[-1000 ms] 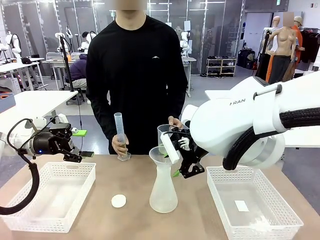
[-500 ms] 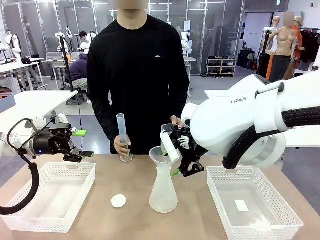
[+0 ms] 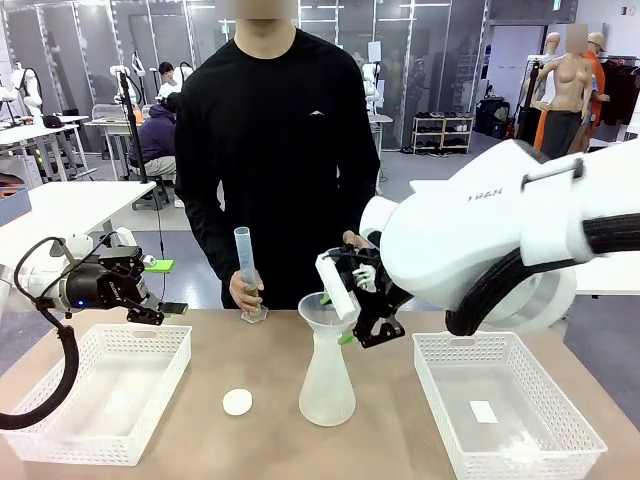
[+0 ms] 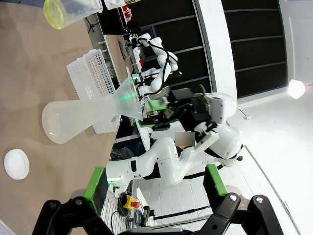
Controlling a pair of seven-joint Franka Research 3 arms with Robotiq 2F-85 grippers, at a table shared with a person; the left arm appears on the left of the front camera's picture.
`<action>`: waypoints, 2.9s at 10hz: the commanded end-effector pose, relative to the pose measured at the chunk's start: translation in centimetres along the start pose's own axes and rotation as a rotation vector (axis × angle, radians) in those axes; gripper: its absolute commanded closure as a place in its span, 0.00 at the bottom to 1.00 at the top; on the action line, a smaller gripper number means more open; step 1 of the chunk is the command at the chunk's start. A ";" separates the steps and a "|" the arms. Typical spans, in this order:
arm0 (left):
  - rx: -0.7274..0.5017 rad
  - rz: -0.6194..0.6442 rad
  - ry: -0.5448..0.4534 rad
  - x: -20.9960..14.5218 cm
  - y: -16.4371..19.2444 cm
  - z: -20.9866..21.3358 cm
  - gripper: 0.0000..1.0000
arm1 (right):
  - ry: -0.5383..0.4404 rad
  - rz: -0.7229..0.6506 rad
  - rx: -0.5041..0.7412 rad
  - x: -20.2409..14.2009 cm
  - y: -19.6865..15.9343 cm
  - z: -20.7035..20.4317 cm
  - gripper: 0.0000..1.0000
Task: Prepare the solutions needed for the experiment.
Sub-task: Once the solution is in the Big flask , pick up the Plastic Funnel and place it back into the right Organizing basket.
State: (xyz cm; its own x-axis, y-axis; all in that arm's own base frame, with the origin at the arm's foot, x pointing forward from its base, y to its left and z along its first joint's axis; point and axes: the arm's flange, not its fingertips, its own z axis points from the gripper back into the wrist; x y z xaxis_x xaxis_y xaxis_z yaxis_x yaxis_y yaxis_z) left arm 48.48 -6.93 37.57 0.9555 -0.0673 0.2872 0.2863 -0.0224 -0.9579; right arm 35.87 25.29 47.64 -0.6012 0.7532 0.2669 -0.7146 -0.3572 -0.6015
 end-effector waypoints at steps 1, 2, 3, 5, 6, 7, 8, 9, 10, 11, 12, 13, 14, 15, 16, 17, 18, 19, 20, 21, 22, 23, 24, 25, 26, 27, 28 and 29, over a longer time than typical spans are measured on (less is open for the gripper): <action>-0.012 -0.010 -0.012 0.1 -0.2 -0.1 0.00 | 0.012 -0.037 -0.069 1.6 0.4 3.6 0.33; -0.012 -0.010 -0.012 0.1 -0.2 -0.1 0.00 | -0.023 -0.092 -0.122 0.9 0.3 5.0 0.33; -0.012 -0.010 -0.012 0.1 -0.2 -0.1 0.00 | -0.027 -0.167 -0.162 -0.4 0.4 6.7 0.33; -0.012 -0.010 -0.012 0.1 -0.2 -0.1 0.00 | -0.120 -0.406 -0.241 -3.8 0.9 10.1 0.33; -0.012 -0.010 -0.012 0.1 -0.2 -0.1 0.00 | -0.141 -0.515 -0.301 -6.2 1.6 11.7 0.33; -0.012 -0.010 -0.012 0.1 -0.2 -0.1 0.00 | -0.176 -0.680 -0.335 -8.8 2.8 13.1 0.33; -0.012 -0.010 -0.012 0.1 -0.2 -0.1 0.00 | -0.193 -0.814 -0.363 -10.6 3.9 13.9 0.33; -0.012 -0.010 -0.012 0.1 -0.2 -0.1 0.00 | -0.175 -0.931 -0.353 -11.9 4.9 14.4 0.33; -0.012 -0.010 -0.012 0.1 -0.2 -0.1 0.00 | -0.127 -0.974 -0.344 -12.6 5.9 14.5 0.33; -0.012 -0.010 -0.012 0.1 -0.2 -0.1 0.00 | -0.104 -1.024 -0.307 -12.9 7.0 14.4 0.33; -0.012 -0.010 -0.012 0.1 -0.2 -0.1 0.00 | -0.068 -1.015 -0.230 -12.8 7.8 14.1 0.33; -0.012 -0.010 -0.012 0.1 -0.2 -0.1 0.00 | -0.137 -0.964 -0.338 -15.5 2.9 15.2 0.33; -0.012 -0.010 -0.012 0.1 -0.2 -0.1 0.00 | -0.137 -0.964 -0.338 -15.5 2.9 15.2 0.33; -0.012 -0.010 -0.012 0.1 -0.2 -0.1 0.00 | -0.137 -0.964 -0.338 -15.5 2.9 15.2 0.33; -0.012 -0.010 -0.012 0.1 -0.2 -0.1 0.00 | -0.137 -0.964 -0.338 -15.5 2.9 15.2 0.33; -0.012 -0.010 -0.012 0.1 -0.2 -0.1 0.00 | -0.137 -0.964 -0.338 -15.5 2.9 15.2 0.33; -0.012 -0.010 -0.012 0.1 -0.2 -0.1 0.00 | -0.122 -0.978 -0.325 -15.5 2.9 15.5 0.33; -0.012 -0.010 -0.012 0.1 -0.2 -0.1 0.00 | -0.259 -1.150 -0.262 -18.3 2.9 14.8 0.33; -0.012 -0.010 -0.012 0.1 -0.2 -0.1 0.00 | -0.438 -1.290 -0.161 -20.7 3.4 14.1 0.33; -0.012 -0.010 -0.012 0.1 -0.2 -0.1 0.00 | -0.525 -1.398 -0.093 -22.2 3.8 13.7 0.33; -0.012 -0.010 -0.012 0.1 -0.2 -0.1 0.00 | -0.557 -1.498 -0.034 -23.1 4.2 13.6 0.33; -0.012 -0.010 -0.012 0.1 -0.2 -0.1 0.00 | -0.632 -1.616 0.016 -24.0 4.6 13.3 0.33; -0.012 -0.010 -0.012 0.1 -0.2 -0.1 0.00 | -0.673 -1.726 0.096 -25.1 4.9 12.2 0.33; -0.012 -0.010 -0.012 0.1 -0.2 -0.1 0.00 | -0.660 -1.803 0.173 -25.8 5.2 11.0 0.33; -0.012 -0.010 -0.012 0.1 -0.2 -0.1 0.00 | -0.652 -1.864 0.254 -26.2 5.3 9.9 0.33; -0.012 -0.010 -0.012 0.1 -0.2 -0.1 0.00 | -0.642 -1.911 0.348 -26.6 5.4 8.9 0.33; -0.012 -0.010 -0.012 0.1 -0.2 -0.1 0.00 | -0.647 -1.942 0.419 -26.8 5.5 8.2 0.33; -0.012 -0.010 -0.012 0.1 -0.2 -0.1 0.00 | -0.693 -1.991 0.458 -27.4 6.1 7.8 0.33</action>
State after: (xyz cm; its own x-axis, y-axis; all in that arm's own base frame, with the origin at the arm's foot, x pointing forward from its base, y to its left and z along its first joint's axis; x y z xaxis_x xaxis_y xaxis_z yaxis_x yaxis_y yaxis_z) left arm 48.48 -6.90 37.58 0.9554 -0.0668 0.2875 0.2866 -0.0225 -0.9578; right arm 44.72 -0.95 41.36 0.9047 -0.0275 0.4252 -0.3961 0.3137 0.8630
